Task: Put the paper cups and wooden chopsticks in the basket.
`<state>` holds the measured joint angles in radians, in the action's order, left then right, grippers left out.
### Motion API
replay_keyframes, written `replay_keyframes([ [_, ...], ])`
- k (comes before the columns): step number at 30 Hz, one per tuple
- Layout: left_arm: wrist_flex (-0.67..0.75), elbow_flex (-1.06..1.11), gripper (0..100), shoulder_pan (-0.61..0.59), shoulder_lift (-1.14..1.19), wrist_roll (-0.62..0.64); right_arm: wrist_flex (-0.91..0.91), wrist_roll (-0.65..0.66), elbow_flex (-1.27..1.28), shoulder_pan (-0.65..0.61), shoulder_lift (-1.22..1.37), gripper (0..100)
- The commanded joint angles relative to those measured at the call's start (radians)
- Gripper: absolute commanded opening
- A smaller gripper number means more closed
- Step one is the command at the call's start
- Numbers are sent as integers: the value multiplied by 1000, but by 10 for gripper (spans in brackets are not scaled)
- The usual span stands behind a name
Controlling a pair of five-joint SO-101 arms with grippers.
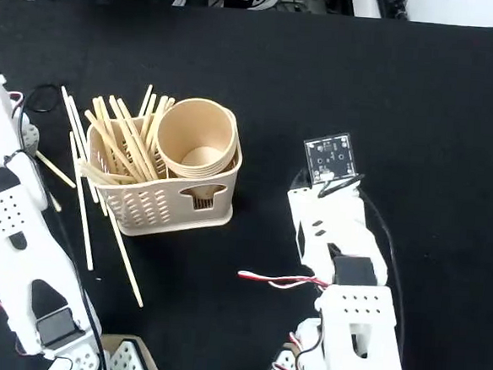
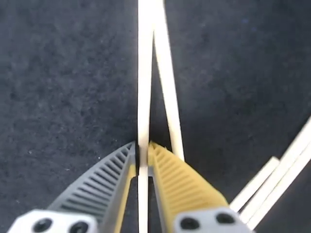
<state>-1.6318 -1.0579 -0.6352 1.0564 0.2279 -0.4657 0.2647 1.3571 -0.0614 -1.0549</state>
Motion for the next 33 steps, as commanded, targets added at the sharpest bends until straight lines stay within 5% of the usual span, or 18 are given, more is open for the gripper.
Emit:
replay_keyframes([
  [1,9,-41,30,-15,-6,144,18,11,-15,11,-10,15],
  [14,18,-297,40,-13,89,226,18,11,-15,11,-10,15],
  [21,23,-340,230,4,187,226,18,11,-15,11,-10,15],
  [33,-127,-579,239,18,201,226,18,11,-15,11,-10,15],
])
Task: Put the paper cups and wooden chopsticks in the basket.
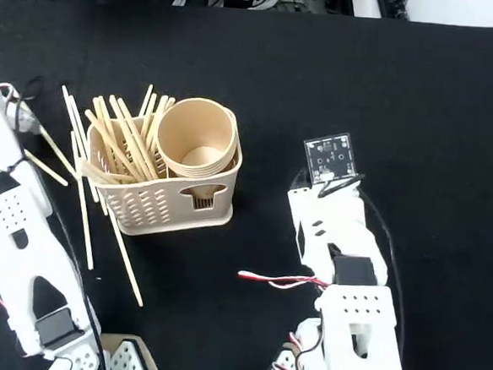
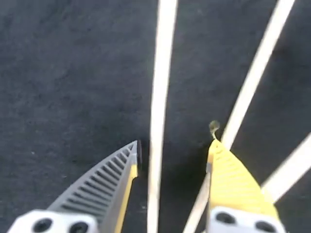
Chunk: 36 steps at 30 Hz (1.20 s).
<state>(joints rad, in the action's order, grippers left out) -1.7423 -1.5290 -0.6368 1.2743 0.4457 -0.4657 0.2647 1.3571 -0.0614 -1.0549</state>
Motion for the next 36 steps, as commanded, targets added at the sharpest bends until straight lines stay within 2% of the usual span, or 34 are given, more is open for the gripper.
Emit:
replay_keyframes([
  [1,-17,-113,239,21,-17,8,18,11,-15,11,-10,15],
  [13,86,-102,239,27,75,8,18,11,-15,11,-10,15],
  [18,35,-111,234,-4,98,8,18,11,-15,9,-10,15],
  [25,-18,-120,231,-4,0,5,18,11,-15,9,-10,15],
  [31,-18,-117,86,-15,-44,3,18,11,-15,9,-10,15],
  [36,-20,-117,77,-47,-44,3,18,11,-15,9,-10,15],
])
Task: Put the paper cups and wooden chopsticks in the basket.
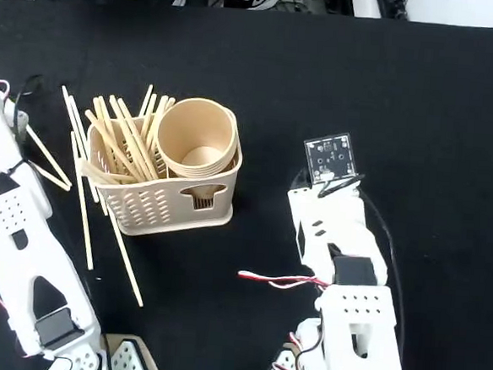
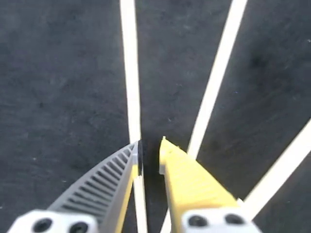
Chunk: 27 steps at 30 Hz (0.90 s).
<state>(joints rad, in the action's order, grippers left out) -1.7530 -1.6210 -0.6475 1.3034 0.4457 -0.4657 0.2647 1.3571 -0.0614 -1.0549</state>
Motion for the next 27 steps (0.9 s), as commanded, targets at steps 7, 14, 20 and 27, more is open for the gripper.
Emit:
replay_keyframes([
  [7,-11,4,103,-119,-78,3,18,37,-15,8,-10,14],
  [14,-5,91,286,-99,-71,3,18,37,-15,6,-10,14],
  [20,32,88,267,-50,-72,8,18,37,-15,9,-10,14],
  [27,77,82,271,18,-72,8,18,37,-15,9,-10,14],
])
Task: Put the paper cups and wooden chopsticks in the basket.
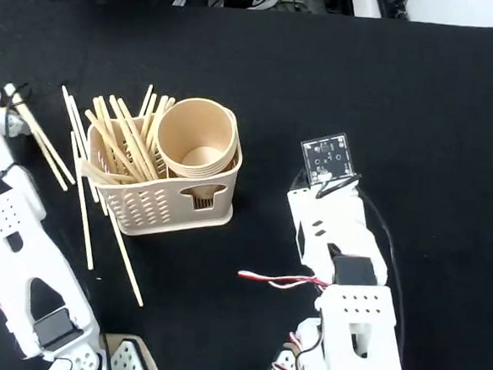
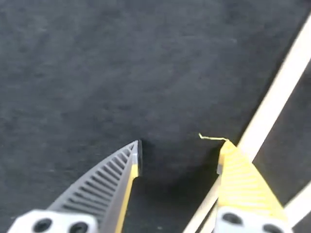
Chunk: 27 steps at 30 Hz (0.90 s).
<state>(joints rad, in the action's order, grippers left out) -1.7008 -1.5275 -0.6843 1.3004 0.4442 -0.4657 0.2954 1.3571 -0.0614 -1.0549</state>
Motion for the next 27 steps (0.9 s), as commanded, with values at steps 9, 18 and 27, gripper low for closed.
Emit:
replay_keyframes([
  [9,-61,-142,270,67,-80,5,18,6,-15,8,-10,14],
  [18,11,-134,272,150,-135,9,18,6,-13,6,-10,14],
  [27,215,33,270,131,-34,11,18,6,-13,5,-10,14],
])
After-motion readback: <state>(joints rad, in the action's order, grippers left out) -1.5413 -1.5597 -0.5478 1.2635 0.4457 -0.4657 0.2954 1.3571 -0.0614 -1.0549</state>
